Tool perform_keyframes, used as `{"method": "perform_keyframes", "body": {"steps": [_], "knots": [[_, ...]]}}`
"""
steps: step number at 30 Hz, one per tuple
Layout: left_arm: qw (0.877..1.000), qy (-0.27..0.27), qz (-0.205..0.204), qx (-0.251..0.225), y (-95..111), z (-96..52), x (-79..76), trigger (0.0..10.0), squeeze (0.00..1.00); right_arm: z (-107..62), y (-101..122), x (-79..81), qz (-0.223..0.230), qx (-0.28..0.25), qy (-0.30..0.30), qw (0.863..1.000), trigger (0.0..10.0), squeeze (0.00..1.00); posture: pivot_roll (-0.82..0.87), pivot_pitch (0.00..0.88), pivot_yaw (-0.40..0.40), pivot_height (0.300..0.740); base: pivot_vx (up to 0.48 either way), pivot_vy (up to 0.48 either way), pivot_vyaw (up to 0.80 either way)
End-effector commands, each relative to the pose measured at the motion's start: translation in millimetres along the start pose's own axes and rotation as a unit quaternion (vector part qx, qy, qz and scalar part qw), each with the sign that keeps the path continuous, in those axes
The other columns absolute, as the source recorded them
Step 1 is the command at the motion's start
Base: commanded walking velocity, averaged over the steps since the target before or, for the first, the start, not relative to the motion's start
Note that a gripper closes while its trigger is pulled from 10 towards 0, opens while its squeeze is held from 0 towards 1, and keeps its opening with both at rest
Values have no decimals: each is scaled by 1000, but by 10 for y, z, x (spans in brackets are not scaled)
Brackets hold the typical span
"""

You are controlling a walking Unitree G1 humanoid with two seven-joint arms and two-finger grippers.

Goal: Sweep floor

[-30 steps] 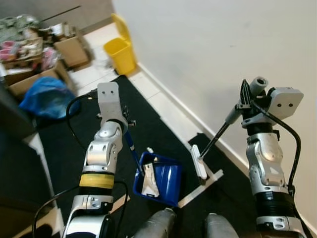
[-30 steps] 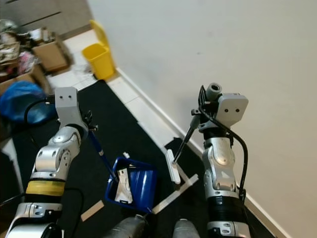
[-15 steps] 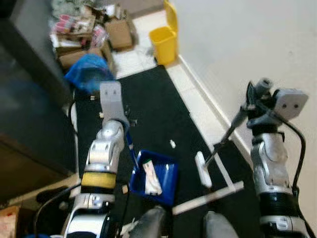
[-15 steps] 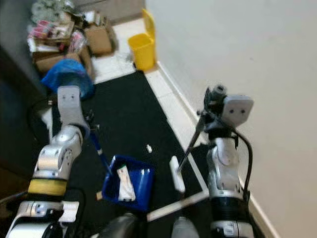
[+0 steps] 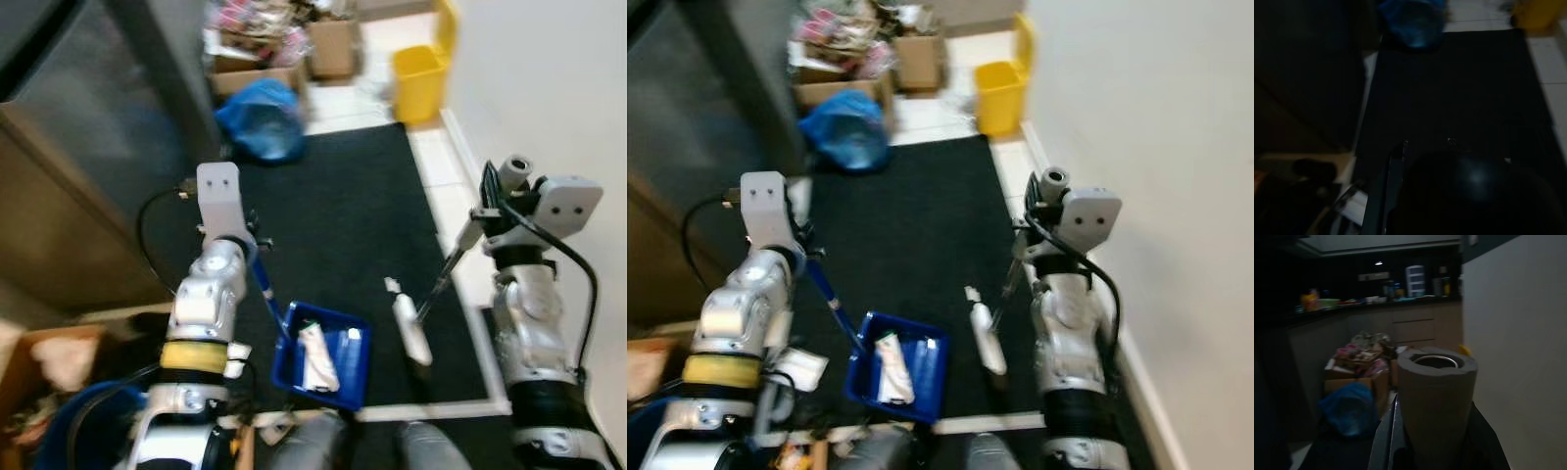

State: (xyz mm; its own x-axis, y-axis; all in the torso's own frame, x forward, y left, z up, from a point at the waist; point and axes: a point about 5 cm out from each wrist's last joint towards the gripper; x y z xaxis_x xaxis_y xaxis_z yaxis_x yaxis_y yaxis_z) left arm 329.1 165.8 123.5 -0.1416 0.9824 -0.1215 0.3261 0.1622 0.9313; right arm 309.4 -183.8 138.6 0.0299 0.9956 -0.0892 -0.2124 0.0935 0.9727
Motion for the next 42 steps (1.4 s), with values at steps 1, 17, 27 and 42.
{"method": "perform_keyframes", "body": {"steps": [1, 17, 27, 42], "knots": [[1000, 4, 5, -11, 38, -3, 22, 10000, 0, 14, 41, 44, 5, -15, 5, 1000, 10000, 0, -72, 61, 94, 740, 0, 0, 800], [1000, 6, 6, -9, 17, -9, 28, 10000, 0, 17, 33, 57, 5, -14, 11, 1000, 10000, 0, -70, 60, 91, 740, 0, 0, 800], [1000, 6, 5, -8, 9, -13, 30, 10000, 0, 11, 22, 63, 6, -12, 12, 1000, 10000, 0, -68, 66, 92, 740, 0, 0, 800], [1000, 9, 4, -6, -9, -29, 40, 10000, 0, -4, 10, 75, 6, -11, 14, 1000, 10000, 0, -67, 75, 90, 740, 0, 0, 800]]}}
Point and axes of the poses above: a point about 5 cm out from each wrist's last joint towards the gripper, its own z axis pointing out of the wrist towards the gripper, its own y axis along the axis of the wrist's last joint, x = y × z, and after that the axes turned 8 degrees about -z, right-handed
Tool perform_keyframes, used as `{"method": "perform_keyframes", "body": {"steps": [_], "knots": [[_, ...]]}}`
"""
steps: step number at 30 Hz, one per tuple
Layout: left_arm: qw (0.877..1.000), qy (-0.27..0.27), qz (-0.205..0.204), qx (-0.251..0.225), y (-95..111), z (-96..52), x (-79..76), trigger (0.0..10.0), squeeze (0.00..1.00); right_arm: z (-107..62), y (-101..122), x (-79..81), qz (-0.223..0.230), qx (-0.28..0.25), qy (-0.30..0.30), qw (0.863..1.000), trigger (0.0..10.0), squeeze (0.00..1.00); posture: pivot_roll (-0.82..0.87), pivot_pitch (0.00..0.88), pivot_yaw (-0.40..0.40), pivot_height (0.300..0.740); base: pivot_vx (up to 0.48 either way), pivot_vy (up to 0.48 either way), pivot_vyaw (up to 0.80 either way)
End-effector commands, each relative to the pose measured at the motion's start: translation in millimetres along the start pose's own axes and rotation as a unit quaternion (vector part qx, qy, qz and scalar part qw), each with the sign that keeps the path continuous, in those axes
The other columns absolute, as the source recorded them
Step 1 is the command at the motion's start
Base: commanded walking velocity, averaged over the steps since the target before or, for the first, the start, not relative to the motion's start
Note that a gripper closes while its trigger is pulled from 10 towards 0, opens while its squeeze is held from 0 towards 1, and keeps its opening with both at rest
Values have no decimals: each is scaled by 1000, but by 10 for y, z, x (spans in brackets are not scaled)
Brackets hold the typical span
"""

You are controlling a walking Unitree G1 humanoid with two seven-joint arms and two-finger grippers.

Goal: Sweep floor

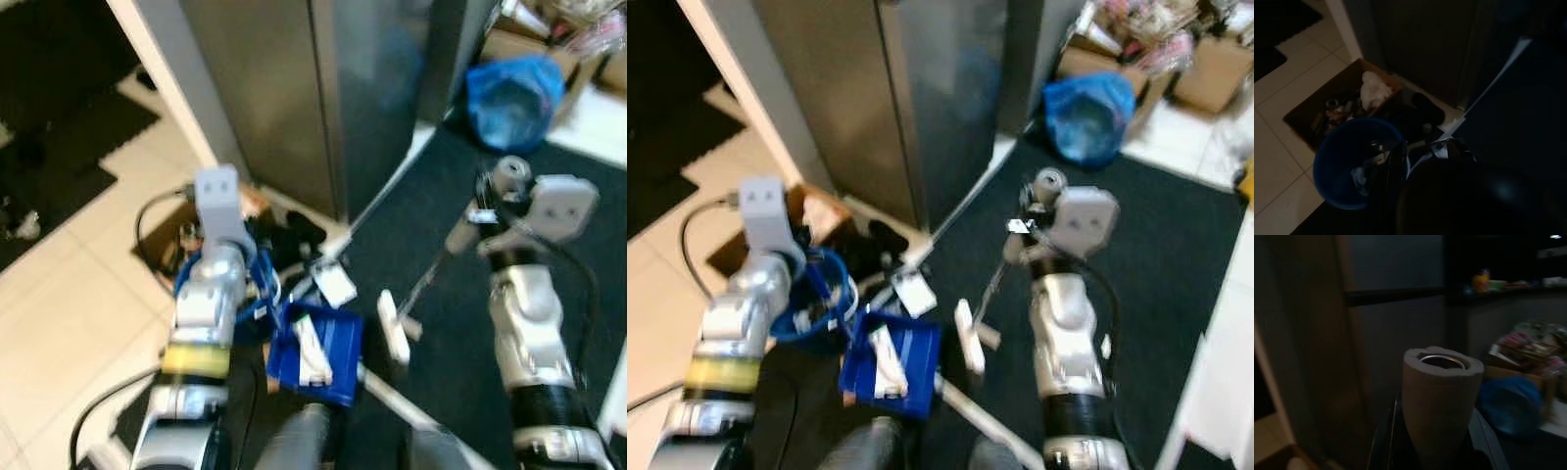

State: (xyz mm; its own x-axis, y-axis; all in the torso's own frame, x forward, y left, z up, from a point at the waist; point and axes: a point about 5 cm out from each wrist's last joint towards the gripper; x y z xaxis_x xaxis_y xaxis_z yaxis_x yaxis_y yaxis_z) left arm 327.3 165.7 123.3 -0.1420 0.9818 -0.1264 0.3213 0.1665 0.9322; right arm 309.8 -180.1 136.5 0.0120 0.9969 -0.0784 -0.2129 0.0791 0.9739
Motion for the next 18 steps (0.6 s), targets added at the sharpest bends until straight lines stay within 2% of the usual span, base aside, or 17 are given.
{"method": "perform_keyframes", "body": {"steps": [1, 18], "knots": [[1000, 9, 7, -4, -1, -12, 39, 10000, 0, -2, 27, 37, -1, -10, 7, 1000, 10000, 0, -67, 75, 90, 740, 0, 0, 800], [1000, 10, 5, -4, 1, -9, 36, 10000, 0, 1, 28, 50, 0, -10, 9, 1000, 10000, 0, -67, 78, 89, 740, 0, 0, 800]]}}
Point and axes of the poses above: a point about 5 cm out from each wrist's last joint towards the gripper, its own z axis pointing out of the wrist towards the gripper, its own y axis along the axis of the wrist's last joint, x = y × z, and after that the axes turned 8 degrees about -z, right-handed
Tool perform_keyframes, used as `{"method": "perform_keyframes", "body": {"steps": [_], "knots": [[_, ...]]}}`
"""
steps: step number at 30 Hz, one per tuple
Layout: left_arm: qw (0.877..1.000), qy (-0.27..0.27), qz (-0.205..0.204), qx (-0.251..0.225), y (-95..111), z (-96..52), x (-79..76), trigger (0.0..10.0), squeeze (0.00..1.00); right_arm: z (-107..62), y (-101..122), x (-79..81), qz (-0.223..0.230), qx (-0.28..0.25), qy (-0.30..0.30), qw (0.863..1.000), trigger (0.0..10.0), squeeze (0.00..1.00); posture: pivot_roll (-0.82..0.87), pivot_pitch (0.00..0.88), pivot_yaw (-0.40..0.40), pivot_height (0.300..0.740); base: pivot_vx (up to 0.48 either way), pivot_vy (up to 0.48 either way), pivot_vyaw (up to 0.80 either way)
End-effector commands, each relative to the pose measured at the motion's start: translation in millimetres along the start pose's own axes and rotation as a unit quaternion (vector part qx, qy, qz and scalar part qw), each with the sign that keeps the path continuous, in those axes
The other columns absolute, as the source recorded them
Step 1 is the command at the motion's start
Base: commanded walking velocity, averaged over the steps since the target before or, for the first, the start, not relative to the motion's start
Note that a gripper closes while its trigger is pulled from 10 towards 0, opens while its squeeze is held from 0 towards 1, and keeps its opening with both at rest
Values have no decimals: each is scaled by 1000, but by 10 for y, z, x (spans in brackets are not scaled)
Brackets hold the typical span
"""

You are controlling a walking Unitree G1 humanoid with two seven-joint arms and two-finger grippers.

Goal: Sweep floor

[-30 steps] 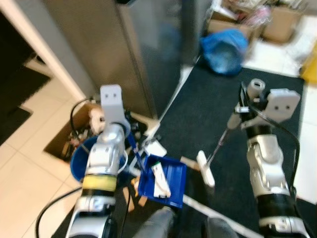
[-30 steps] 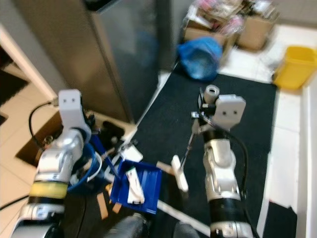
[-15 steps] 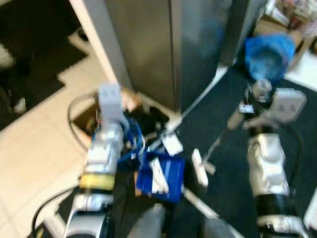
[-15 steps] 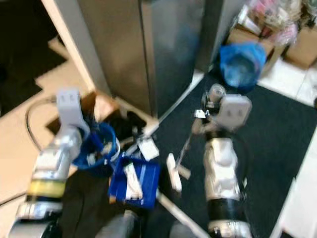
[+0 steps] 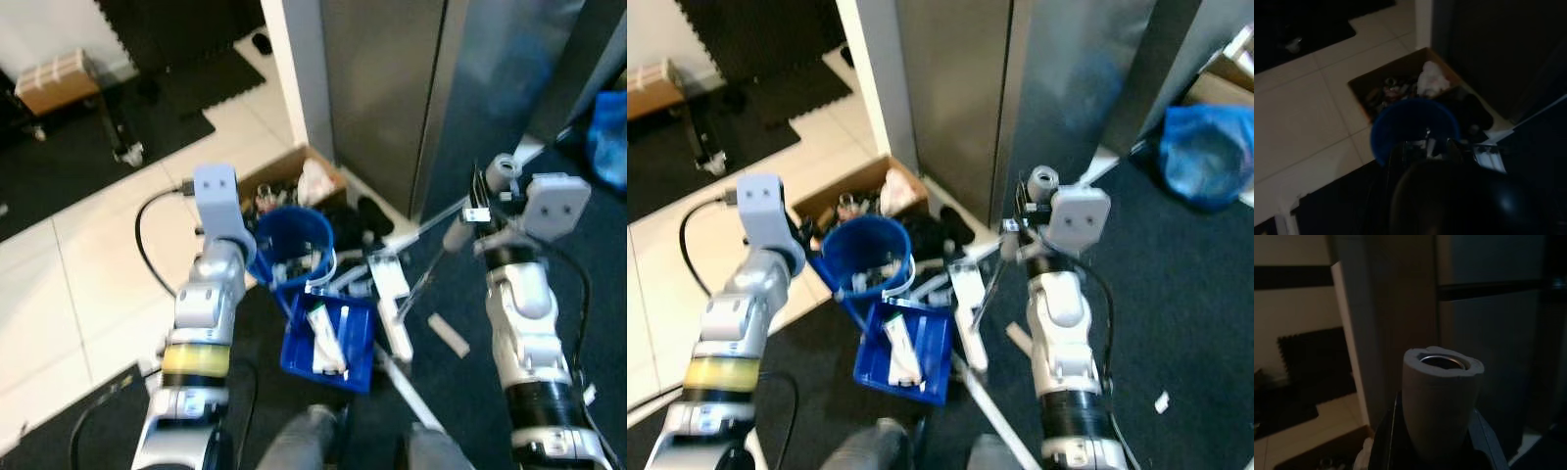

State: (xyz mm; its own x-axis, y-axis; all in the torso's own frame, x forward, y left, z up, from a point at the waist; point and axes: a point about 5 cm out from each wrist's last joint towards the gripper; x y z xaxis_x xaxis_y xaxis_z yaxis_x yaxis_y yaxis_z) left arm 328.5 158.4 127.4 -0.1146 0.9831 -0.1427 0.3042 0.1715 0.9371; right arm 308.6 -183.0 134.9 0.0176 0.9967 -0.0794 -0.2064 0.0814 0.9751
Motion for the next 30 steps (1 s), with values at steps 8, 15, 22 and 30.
{"method": "perform_keyframes", "body": {"steps": [8, 15, 22, 30], "knots": [[1000, 25, 8, 5, -29, -4, 113, 10000, 0, 15, 43, 82, 2, -13, 12, 1000, 10000, 0, -67, 78, 88, 740, 0, 0, 800], [1000, 24, 7, 1, -7, -2, 108, 10000, 0, 21, 40, 85, 3, -12, 11, 1000, 10000, 0, -67, 78, 90, 740, 0, 0, 763], [999, 18, 26, -31, 109, -12, 80, 10000, 0, 17, 26, 97, 18, -5, 7, 1000, 10000, 0, -65, 79, 88, 740, 0, 0, 155], [998, -2, 36, -58, 194, -36, -13, 10000, 0, 30, 23, 88, 24, -1, 5, 1000, 10000, 0, -66, 76, 86, 740, 0, 0, -170]]}}
Point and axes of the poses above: a point about 5 cm out from each wrist's last joint towards the gripper, its own z axis pointing out of the wrist towards the gripper, its own y axis along the axis of the wrist's last joint, x = y × z, and after that the axes turned 8 degrees about -z, right-handed
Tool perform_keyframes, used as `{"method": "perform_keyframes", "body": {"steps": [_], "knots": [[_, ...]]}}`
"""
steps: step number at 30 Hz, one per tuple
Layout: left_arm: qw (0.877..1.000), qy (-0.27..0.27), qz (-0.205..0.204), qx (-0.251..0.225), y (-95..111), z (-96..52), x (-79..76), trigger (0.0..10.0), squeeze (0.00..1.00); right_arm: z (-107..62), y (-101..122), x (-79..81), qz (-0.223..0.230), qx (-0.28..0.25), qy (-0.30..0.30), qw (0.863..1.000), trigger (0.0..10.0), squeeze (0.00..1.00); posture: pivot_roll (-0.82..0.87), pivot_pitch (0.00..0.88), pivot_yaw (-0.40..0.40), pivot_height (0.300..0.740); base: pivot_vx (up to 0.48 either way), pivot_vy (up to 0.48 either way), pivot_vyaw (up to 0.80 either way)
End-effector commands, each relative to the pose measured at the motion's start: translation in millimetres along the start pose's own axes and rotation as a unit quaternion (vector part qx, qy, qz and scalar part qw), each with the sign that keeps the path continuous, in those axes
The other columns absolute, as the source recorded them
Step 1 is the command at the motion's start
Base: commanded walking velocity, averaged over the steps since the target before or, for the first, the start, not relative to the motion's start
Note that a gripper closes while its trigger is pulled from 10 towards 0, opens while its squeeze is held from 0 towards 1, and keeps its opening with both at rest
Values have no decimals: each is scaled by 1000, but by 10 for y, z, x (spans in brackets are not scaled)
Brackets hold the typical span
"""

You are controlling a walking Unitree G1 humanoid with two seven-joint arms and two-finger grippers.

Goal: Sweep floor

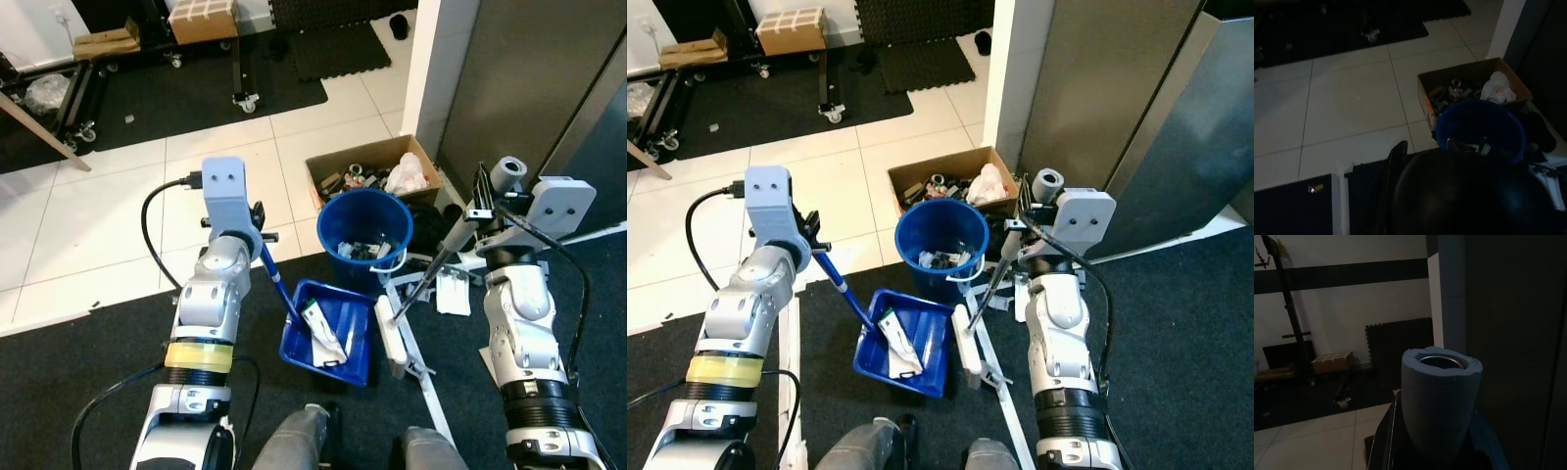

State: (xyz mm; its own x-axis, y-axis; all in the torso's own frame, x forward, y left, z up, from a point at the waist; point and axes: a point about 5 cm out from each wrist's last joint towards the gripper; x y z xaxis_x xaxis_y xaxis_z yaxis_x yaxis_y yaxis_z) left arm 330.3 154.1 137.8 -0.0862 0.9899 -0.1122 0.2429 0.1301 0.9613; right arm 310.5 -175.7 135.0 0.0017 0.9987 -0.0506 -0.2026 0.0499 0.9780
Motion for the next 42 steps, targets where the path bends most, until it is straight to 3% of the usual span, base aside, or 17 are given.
{"method": "perform_keyframes", "body": {"steps": [1, 10, 17, 25, 34, 42], "knots": [[1000, 7, 17, -24, 95, -12, 48, 10000, 0, 13, 19, 15, 9, -3, 0, 1000, 10000, 0, -66, 76, 86, 740, 0, 0, -800], [999, -8, 20, -36, 139, -20, -3, 10000, 0, 15, 28, 12, 0, -6, 5, 1000, 10000, 0, -67, 75, 85, 740, 0, 0, -193], [996, -54, 21, -68, 243, -71, -172, 10000, 0, 44, 92, 14, -6, -19, 9, 1000, 10000, 0, -67, 69, 84, 740, 0, 0, 0], [994, -66, 23, -79, 286, -103, -207, 10000, 0, 57, 152, -18, -11, -29, 7, 999, 10000, 0, -69, 74, 83, 740, 0, 0, 0], [995, -61, 29, -78, 209, -179, -178, 10000, 0, 36, 90, -31, -16, -19, 5, 1000, 10000, 0, -51, 85, 73, 740, 0, 0, 0], [994, -41, 9, -100, 260, -320, -8, 10000, 0, 116, 113, -233, -41, -18, -14, 999, 10000, 0, -21, 104, 48, 740, 0, 0, 0]]}}
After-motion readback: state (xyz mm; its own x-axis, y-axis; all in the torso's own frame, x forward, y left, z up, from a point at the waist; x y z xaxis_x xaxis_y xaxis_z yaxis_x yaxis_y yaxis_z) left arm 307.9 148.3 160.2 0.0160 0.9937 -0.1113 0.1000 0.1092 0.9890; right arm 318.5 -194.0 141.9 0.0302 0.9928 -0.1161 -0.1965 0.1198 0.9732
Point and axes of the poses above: a point about 5 cm out from each wrist's last joint towards the gripper, its own z axis pointing out of the wrist towards the gripper, its own y axis along the axis of the wrist's last joint, x = y × z, and after that the axes turned 8 degrees about -z, right-handed
